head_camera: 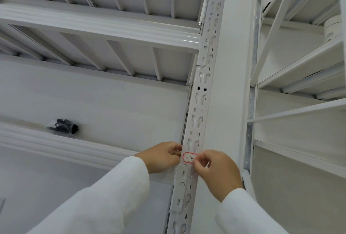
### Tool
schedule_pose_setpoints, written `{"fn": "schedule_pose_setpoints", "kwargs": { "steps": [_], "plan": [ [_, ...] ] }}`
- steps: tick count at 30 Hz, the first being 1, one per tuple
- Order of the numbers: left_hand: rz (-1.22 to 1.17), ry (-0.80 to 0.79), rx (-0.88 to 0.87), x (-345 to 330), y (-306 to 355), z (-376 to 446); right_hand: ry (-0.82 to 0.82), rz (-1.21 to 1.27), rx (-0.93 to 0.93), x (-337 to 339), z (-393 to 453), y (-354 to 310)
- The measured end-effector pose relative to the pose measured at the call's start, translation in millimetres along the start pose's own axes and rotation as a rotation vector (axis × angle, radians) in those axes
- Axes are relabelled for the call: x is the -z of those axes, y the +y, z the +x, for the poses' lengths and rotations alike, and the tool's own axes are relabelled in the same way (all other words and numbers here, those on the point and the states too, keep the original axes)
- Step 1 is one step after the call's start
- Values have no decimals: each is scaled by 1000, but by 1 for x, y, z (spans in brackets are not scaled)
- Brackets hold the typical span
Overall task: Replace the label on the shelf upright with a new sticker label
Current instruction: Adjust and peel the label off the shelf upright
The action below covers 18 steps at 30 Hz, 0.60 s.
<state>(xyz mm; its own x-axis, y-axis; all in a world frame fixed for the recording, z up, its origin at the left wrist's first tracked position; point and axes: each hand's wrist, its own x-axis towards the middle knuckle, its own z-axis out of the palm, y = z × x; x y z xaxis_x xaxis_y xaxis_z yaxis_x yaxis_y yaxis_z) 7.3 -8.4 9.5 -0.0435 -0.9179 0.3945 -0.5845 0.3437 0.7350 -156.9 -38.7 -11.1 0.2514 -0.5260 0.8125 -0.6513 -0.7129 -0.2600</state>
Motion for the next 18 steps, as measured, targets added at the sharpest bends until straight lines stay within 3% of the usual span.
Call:
{"fn": "schedule_pose_setpoints", "kwargs": {
  "steps": [2,5,8,18],
  "plan": [
    [-12,-2,-12,1,0,1,-26,-23,90,1,0,3],
    [-7,1,-17,1,2,1,129,-3,173,-8,-3,9],
    [-3,-3,-21,2,0,2,227,-138,302,-15,0,12],
    [-2,2,-16,2,-1,2,200,-282,458,-12,6,11]
  ]
}}
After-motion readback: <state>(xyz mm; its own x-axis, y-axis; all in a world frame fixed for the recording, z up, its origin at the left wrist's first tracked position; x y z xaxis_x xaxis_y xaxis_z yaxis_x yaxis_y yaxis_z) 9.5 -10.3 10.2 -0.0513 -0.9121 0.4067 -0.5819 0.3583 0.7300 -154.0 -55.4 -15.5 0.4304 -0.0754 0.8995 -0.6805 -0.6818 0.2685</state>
